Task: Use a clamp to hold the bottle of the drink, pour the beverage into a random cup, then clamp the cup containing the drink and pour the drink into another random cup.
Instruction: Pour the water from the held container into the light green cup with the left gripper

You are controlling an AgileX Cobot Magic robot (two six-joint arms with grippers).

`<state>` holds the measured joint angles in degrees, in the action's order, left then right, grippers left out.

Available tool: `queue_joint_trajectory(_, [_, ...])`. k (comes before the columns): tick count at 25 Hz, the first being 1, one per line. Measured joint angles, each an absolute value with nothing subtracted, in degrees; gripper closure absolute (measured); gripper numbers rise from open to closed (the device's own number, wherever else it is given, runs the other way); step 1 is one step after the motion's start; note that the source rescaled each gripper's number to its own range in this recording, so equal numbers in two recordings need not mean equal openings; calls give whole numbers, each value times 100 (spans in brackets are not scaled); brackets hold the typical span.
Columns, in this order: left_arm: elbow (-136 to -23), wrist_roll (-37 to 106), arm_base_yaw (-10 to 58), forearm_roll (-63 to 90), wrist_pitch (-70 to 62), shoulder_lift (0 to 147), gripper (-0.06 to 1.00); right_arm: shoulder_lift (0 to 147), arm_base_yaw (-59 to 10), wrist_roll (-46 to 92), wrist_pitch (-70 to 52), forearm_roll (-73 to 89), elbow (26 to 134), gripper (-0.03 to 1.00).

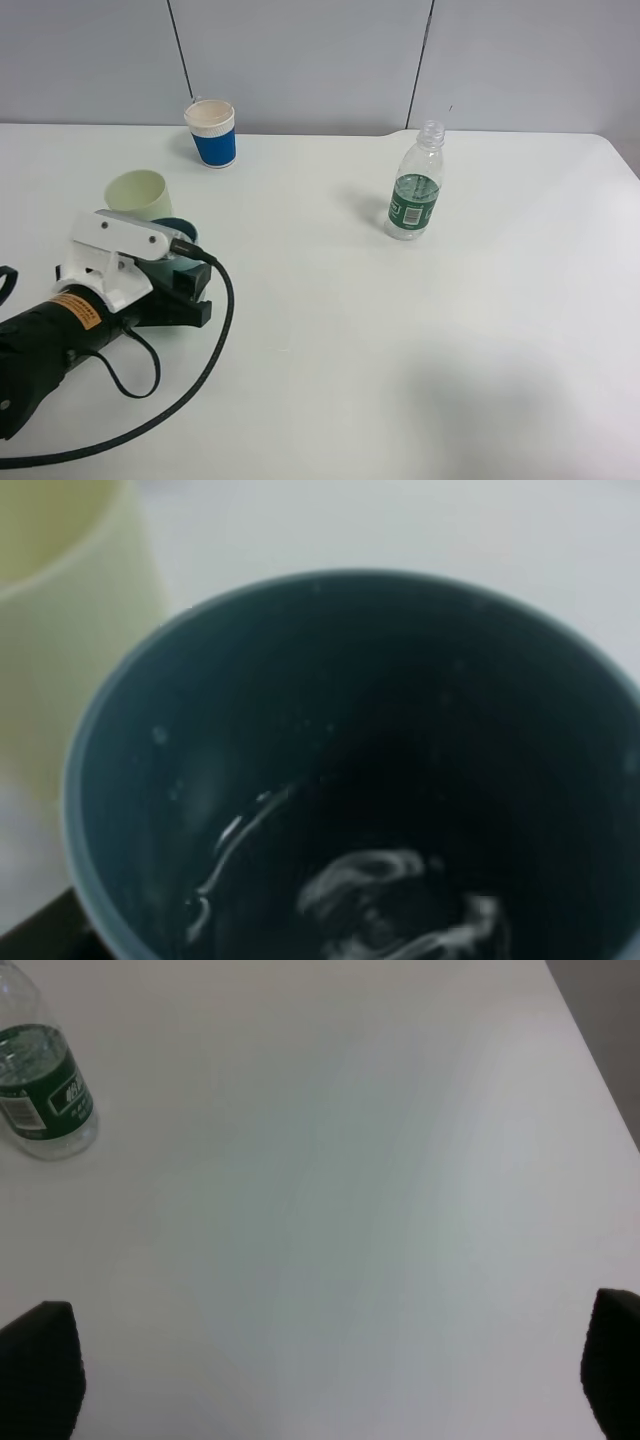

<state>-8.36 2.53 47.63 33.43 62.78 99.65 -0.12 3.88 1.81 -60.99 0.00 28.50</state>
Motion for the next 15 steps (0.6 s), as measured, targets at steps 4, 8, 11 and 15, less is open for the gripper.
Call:
queue_joint_trajectory(4, [-597, 377, 4763, 3560, 6320, 9594, 91, -12, 388, 181, -6099, 0, 2850, -3])
queue_joint_trajectory(8, [-556, 887, 4763, 3967, 6325, 9328, 91, -12, 388, 181, -6099, 0, 2850, -3])
queue_joint_trajectory(11, [-556, 1237, 4763, 4270, 6330, 9132, 91, -12, 388, 181, -6099, 0, 2850, -3])
queue_joint_trajectory(15, [-552, 1490, 4763, 4818, 6330, 8859, 91, -12, 388, 181, -6099, 0, 2850, -3])
